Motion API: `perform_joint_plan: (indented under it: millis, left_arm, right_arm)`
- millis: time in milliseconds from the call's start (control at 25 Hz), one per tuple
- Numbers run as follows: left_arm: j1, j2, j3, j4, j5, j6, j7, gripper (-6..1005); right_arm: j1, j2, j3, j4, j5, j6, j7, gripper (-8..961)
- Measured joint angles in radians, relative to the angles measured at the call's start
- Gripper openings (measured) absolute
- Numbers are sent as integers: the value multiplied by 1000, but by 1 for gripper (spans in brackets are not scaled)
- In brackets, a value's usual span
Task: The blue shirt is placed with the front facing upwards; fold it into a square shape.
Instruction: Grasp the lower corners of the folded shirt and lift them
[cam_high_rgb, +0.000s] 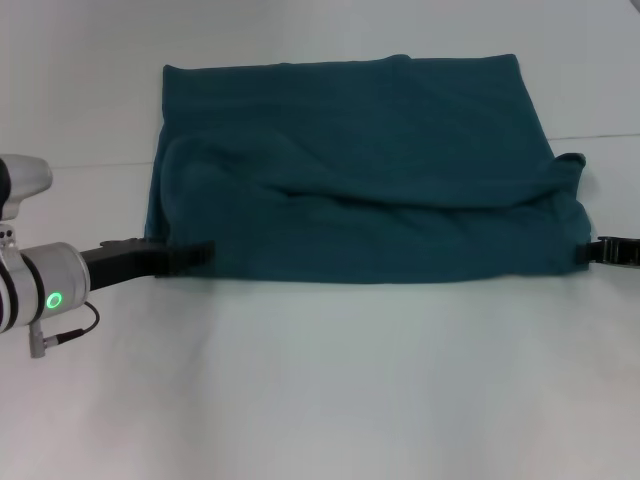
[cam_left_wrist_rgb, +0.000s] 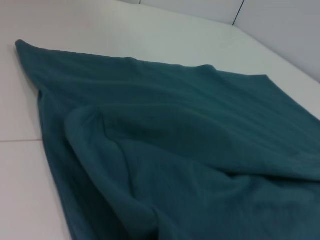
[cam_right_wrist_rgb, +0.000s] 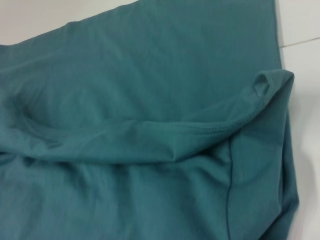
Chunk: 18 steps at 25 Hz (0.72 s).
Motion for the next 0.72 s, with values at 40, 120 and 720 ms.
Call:
perform_joint_plan:
  millis: [40, 120, 720]
  left_arm:
    - [0, 0, 6, 0, 0, -6, 0, 829]
    - [-1, -1, 17, -1, 0, -21, 1, 829]
    - [15, -1, 18, -2, 38, -50, 42, 828]
  right_arm:
    - [0, 0, 0, 0, 0, 0, 0, 19]
    - [0, 0, 0, 0, 0, 0, 0, 19]
    - [0, 1, 0, 0, 0, 0, 0, 20]
